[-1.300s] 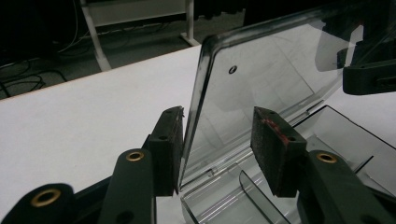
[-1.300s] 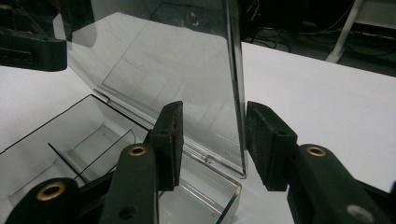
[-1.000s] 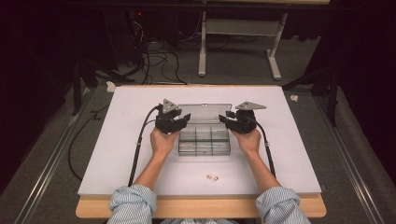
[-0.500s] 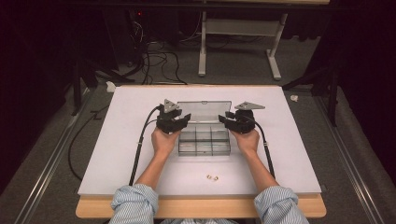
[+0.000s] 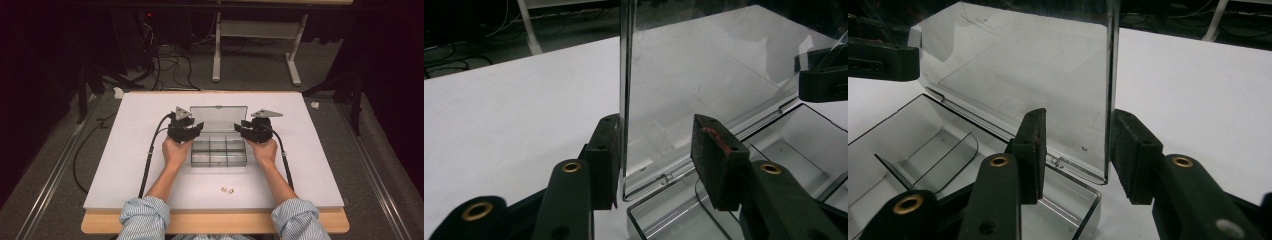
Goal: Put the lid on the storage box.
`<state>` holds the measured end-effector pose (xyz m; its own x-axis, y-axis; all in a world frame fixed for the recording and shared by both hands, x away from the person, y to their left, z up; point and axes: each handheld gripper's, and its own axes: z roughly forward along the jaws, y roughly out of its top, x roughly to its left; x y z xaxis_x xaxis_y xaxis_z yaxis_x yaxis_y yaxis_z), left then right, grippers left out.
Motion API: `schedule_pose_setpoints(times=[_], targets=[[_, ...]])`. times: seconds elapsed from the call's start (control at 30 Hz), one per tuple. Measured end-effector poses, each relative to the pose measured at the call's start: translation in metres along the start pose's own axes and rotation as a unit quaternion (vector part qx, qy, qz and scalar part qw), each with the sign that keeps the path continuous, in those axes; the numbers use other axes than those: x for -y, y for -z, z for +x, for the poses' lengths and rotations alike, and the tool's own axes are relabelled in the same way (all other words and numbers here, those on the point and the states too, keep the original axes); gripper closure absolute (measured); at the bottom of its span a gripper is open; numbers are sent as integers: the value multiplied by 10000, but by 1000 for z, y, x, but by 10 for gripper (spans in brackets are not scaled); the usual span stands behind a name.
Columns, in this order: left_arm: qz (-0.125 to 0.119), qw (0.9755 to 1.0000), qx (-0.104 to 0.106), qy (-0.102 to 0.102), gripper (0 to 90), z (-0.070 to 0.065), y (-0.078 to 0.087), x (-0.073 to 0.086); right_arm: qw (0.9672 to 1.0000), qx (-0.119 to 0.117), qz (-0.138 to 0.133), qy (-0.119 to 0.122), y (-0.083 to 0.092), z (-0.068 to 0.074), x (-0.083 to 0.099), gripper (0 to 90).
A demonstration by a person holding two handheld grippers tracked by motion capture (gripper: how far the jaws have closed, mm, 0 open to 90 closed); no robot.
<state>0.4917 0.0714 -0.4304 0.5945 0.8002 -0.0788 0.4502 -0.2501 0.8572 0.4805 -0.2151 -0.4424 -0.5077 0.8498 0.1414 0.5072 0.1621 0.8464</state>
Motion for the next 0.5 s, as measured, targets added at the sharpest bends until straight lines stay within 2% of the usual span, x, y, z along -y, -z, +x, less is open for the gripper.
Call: schedule_pose_setpoints(times=[0.5], targets=[[95,9999,-56,56,559,1,-7,3,9999,-9,105,-129,-6,-3,4,622]])
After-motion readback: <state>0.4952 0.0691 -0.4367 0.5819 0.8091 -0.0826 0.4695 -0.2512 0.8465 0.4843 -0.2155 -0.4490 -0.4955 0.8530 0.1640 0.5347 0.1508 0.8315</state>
